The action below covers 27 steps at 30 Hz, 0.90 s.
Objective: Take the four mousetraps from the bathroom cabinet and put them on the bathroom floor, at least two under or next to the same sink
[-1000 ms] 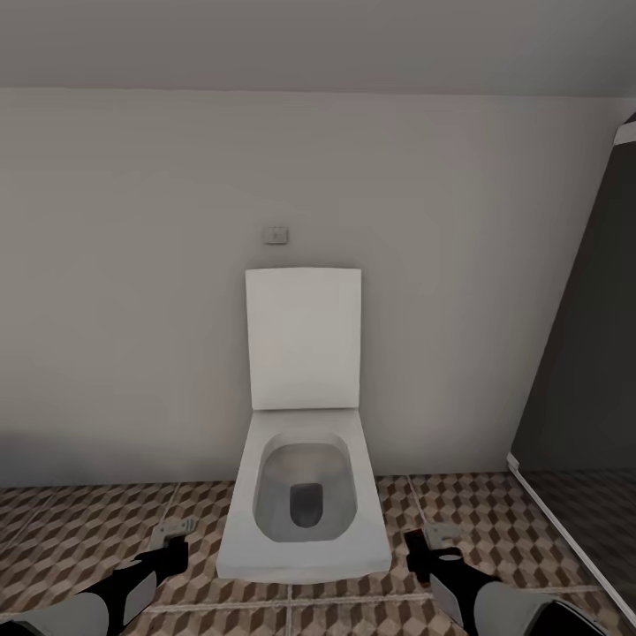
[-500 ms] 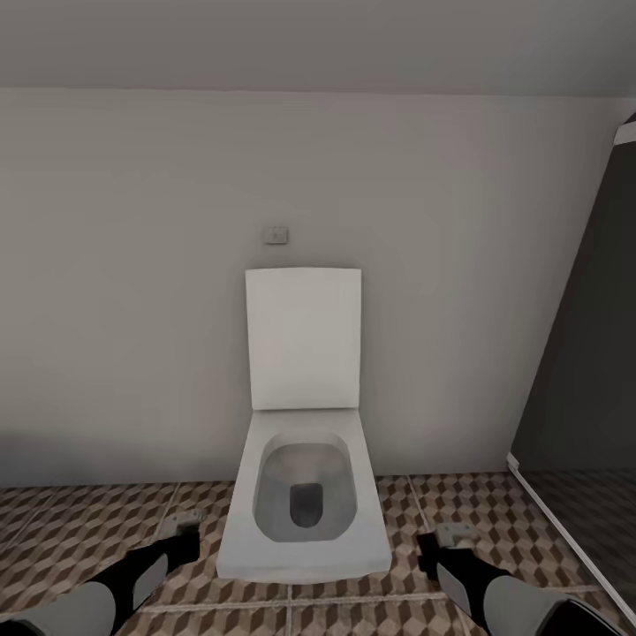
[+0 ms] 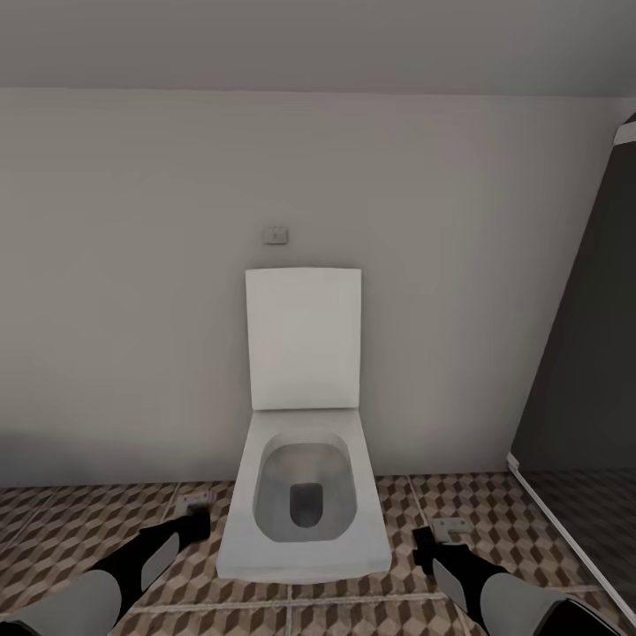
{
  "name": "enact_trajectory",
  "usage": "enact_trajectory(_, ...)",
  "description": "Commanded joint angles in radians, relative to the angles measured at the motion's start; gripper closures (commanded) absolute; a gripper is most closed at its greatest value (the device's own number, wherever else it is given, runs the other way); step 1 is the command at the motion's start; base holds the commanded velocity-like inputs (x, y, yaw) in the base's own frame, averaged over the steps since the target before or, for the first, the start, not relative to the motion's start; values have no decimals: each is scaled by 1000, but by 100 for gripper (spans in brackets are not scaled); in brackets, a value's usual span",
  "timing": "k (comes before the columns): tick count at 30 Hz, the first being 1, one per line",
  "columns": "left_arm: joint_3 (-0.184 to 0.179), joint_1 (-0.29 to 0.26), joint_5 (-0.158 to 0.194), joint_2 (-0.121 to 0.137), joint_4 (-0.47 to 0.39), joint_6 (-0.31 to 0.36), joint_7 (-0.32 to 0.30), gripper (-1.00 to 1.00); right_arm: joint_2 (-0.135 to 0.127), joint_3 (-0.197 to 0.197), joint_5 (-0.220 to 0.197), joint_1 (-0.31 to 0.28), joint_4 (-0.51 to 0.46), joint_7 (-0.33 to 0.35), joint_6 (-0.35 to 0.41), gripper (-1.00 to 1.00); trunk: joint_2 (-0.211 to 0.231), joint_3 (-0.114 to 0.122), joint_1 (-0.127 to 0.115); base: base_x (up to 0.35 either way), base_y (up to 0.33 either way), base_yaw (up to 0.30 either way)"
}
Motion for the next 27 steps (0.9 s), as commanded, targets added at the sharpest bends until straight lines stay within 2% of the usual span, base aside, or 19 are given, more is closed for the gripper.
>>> enact_trajectory(1, -7, 0, 8, 1, -3, 1, 6, 100, 0, 8, -9, 0, -4, -6, 7, 100, 0, -1, 0, 0, 0, 0)
enact_trajectory(13, -6, 0, 7, 3, -2, -9, 10, 100, 2, 8, -7, 0, -5, -6, -5, 100, 0, -1, 0, 74, 0, 0)
enact_trajectory(27, -8, 0, 2, -3, 5, -9, 10, 100, 3, 10, -3, -1, -5, -6, -14, 100, 0, -1, 0, 12, 0, 0)
